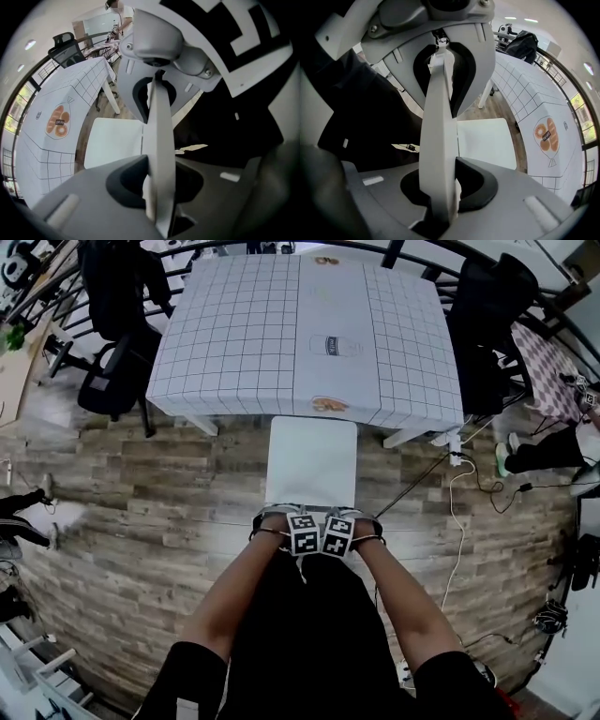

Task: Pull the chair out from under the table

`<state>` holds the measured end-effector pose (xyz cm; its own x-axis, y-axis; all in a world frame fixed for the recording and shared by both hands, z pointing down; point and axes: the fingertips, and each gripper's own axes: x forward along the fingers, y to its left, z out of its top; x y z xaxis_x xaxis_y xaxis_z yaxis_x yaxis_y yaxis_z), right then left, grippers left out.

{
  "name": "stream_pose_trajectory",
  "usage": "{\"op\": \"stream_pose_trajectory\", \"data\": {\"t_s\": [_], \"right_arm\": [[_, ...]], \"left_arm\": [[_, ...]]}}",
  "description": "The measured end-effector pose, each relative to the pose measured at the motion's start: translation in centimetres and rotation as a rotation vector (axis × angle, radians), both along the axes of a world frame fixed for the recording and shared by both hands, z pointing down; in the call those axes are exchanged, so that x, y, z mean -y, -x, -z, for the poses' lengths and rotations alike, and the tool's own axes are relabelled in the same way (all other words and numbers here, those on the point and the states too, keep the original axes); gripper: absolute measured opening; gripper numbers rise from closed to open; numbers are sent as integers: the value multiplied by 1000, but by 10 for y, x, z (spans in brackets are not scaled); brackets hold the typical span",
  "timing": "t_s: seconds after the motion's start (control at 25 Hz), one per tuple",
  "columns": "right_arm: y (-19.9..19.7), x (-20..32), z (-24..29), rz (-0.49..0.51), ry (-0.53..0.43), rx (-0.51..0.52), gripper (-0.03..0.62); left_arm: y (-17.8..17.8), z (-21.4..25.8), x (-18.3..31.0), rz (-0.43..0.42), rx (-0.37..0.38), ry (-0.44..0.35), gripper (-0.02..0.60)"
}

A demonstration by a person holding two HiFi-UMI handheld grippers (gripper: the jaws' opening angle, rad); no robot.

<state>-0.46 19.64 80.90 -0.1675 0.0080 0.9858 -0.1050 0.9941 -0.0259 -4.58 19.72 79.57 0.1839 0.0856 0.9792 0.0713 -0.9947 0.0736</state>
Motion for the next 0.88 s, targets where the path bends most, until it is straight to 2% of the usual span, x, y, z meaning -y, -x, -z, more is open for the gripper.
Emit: {"op": "stream_pose_trajectory", "data": {"t_s": [0.44, 0.64, 0.88], "right_arm": [[2, -25, -1, 34, -10, -2, 77], [5, -33, 0, 32, -2, -12, 77], [4, -40, -2, 14, -11, -5, 77]], "left_arm": [[3, 0, -25, 40, -11, -15, 84], [5, 1, -33, -2, 4, 0, 84], [4, -1, -40, -4, 12, -15, 84]]}}
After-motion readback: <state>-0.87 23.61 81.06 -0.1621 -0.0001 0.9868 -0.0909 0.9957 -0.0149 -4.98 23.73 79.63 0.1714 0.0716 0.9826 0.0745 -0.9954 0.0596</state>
